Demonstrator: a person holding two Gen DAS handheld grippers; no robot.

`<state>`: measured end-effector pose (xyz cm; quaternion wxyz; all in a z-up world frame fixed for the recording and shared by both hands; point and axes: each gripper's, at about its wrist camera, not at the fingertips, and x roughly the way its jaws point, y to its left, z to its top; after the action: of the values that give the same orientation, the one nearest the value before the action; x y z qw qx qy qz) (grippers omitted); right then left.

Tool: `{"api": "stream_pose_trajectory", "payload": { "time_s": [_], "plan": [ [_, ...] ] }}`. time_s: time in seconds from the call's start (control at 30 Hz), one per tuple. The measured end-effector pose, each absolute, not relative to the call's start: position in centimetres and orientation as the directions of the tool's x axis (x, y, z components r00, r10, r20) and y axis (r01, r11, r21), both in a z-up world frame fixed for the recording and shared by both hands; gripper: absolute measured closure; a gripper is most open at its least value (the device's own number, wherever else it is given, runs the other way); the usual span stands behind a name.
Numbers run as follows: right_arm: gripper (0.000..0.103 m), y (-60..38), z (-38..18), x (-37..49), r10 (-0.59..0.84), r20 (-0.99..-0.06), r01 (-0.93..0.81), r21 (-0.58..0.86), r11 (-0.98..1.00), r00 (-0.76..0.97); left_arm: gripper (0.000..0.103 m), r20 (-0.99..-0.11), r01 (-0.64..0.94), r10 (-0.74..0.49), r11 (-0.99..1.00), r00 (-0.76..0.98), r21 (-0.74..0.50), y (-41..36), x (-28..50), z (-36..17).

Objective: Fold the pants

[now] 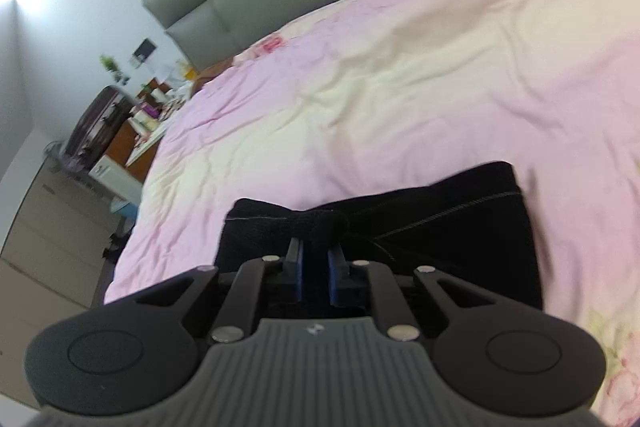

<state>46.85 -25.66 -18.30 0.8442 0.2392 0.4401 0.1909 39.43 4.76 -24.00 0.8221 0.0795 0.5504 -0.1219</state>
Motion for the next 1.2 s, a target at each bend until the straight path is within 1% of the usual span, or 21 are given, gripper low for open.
{"api": "stream_pose_trajectory", "payload": {
  "time_s": [0.17,0.27,0.3,0.37,0.4,0.43,0.5,0.6,0.7,0.73,0.77,0.8,0.83,0.9,0.93,1.0,1.03,1.1,1.13,1.17,1.2],
  "plan": [
    [0.100,-27.2,-23.5,45.8,0.393,-0.766,0.016,0.465,0.885,0.509,0.074,-0.942,0.293,-0.076,0.956,0.328,0.024,4.6,38.0,-24.3],
    [0.099,-27.0,-25.6,46.1,0.365,-0.779,0.038,0.445,0.895,0.510,0.085,-0.956,0.290,-0.069,0.957,0.287,0.018,4.8,36.9,-24.2],
    [0.097,-26.9,-25.5,46.3,0.361,-0.779,0.038,0.441,0.897,0.513,0.085,-0.959,0.298,-0.061,0.954,0.278,0.026,4.9,36.4,-24.1],
    [0.089,-26.8,-25.2,46.7,0.358,-0.783,0.037,0.435,0.900,0.509,0.085,-0.957,0.287,-0.058,0.957,0.284,0.028,5.2,35.8,-23.4],
    [0.083,-26.9,-24.8,46.8,0.354,-0.788,0.037,0.428,0.903,0.504,0.085,-0.954,0.268,-0.070,0.963,0.291,0.011,5.6,35.5,-22.9],
    [0.073,-27.1,-24.1,46.6,0.338,-0.792,0.036,0.412,0.911,0.509,0.085,-0.947,0.246,-0.086,0.969,0.311,-0.007,6.6,34.9,-22.1],
    [0.070,-27.8,-22.6,45.7,0.317,-0.787,0.027,0.389,0.921,0.530,0.085,-0.929,0.214,-0.116,0.976,0.350,-0.042,7.5,34.9,-20.9],
    [0.070,-28.8,-20.6,43.0,0.386,-0.745,-0.035,0.440,0.897,0.544,0.085,-0.894,0.204,-0.133,0.978,0.429,-0.047,7.5,35.2,-19.2],
    [0.068,-29.1,-20.2,39.6,0.461,-0.701,-0.095,0.495,0.864,0.544,0.085,-0.874,0.200,-0.154,0.977,0.462,-0.067,6.3,35.9,-18.5],
    [0.058,-29.1,-20.6,38.8,0.505,-0.677,-0.127,0.526,0.841,0.536,0.085,-0.874,0.208,-0.158,0.976,0.460,-0.067,5.8,36.6,-19.0],
    [0.050,-29.0,-21.2,38.0,0.548,-0.655,-0.162,0.554,0.816,0.520,0.082,-0.877,0.227,-0.157,0.972,0.454,-0.056,5.1,36.9,-19.3],
    [0.036,-28.8,-21.9,37.5,0.554,-0.659,-0.169,0.554,0.815,0.509,0.079,-0.883,0.254,-0.145,0.967,0.446,-0.030,4.4,37.0,-19.8],
    [0.032,-28.5,-22.7,36.9,0.546,-0.673,-0.180,0.536,0.825,0.499,0.079,-0.891,0.281,-0.124,0.960,0.436,0.003,3.7,36.7,-20.2],
    [0.035,-27.7,-24.4,36.2,0.531,-0.705,-0.223,0.487,0.844,0.471,0.075,-0.905,0.325,-0.090,0.944,0.417,0.055,3.0,36.3,-21.8],
    [0.047,-27.4,-25.3,36.0,0.523,-0.726,-0.228,0.473,0.851,0.447,0.074,-0.907,0.341,-0.079,0.937,0.413,0.074,2.8,36.0,-22.3],
    [0.070,-27.4,-26.1,35.5,0.555,-0.709,-0.228,0.509,0.830,0.434,0.071,-0.913,0.355,-0.058,0.930,0.403,0.098,2.5,35.6,-23.3],
    [0.078,-27.6,-25.9,35.0,0.544,-0.702,-0.232,0.497,0.836,0.459,0.071,-0.916,0.354,-0.049,0.929,0.399,0.105,2.6,35.5,-23.9],
    [0.086,-27.6,-25.5,34.5,0.528,-0.713,-0.261,0.460,0.849,0.461,0.071,-0.921,0.352,-0.065,0.933,0.384,0.081,2.8,35.4,-24.9],
    [0.088,-27.6,-25.9,34.4,0.509,-0.737,-0.248,0.444,0.861,0.446,0.071,-0.923,0.348,-0.072,0.935,0.379,0.070,3.0,35.4,-25.3],
    [0.089,-27.6,-26.4,34.5,0.497,-0.751,-0.231,0.440,0.868,0.435,0.073,-0.926,0.337,-0.081,0.940,0.369,0.052,3.2,35.6,-25.6],
    [0.089,-27.6,-27.0,34.7,0.487,-0.762,-0.214,0.438,0.873,0.426,0.079,-0.930,0.328,-0.095,0.944,0.355,0.029,3.3,35.8,-25.8]
  ]
}}
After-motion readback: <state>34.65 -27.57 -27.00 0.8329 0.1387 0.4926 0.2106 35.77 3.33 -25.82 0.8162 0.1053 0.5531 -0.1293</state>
